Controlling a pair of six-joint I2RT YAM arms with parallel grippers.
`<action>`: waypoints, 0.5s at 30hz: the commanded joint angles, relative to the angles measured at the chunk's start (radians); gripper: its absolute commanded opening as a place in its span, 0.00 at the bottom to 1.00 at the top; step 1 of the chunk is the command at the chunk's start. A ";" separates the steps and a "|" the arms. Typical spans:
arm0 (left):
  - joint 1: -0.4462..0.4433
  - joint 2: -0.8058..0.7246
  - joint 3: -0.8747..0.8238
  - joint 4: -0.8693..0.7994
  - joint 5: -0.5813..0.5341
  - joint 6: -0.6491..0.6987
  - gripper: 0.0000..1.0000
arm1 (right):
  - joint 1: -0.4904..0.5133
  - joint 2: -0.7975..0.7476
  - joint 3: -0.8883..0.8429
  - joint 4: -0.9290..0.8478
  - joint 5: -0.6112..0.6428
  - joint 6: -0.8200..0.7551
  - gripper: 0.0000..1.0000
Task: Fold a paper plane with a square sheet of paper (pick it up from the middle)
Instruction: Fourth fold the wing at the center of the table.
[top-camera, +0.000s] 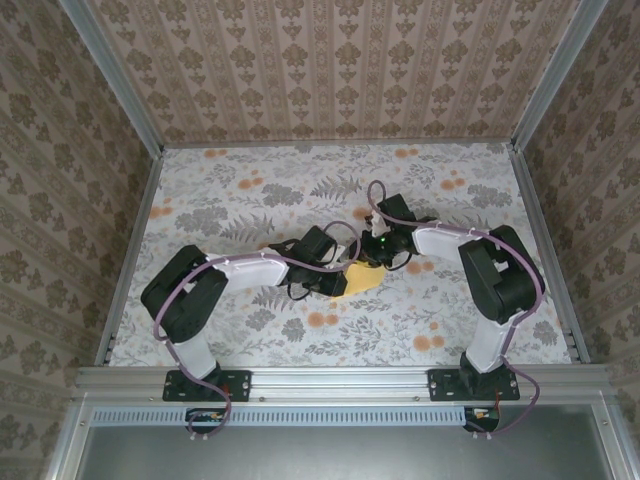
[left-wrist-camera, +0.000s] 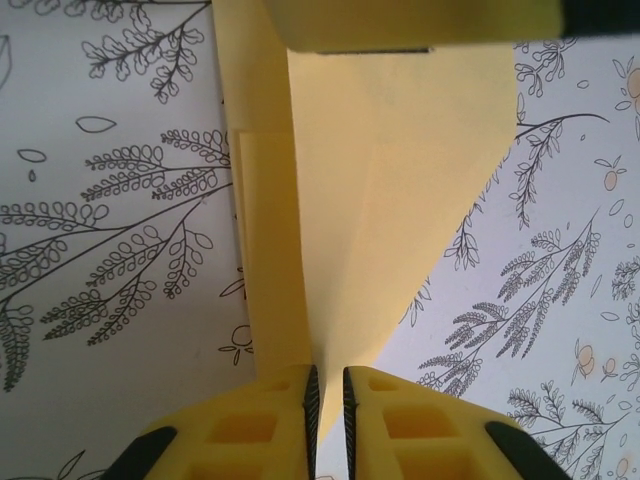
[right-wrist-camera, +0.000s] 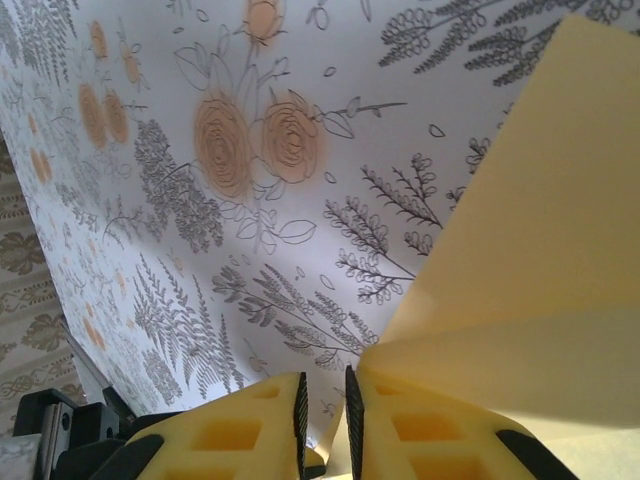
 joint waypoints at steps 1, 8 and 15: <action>-0.002 0.017 -0.009 0.022 0.018 0.024 0.14 | 0.002 0.032 -0.013 0.008 -0.012 0.008 0.22; 0.001 0.029 0.007 0.006 -0.010 -0.007 0.09 | -0.009 0.041 -0.019 0.013 0.022 -0.008 0.21; 0.017 0.011 0.002 0.016 -0.042 -0.066 0.13 | -0.012 0.077 -0.024 0.003 0.082 -0.016 0.21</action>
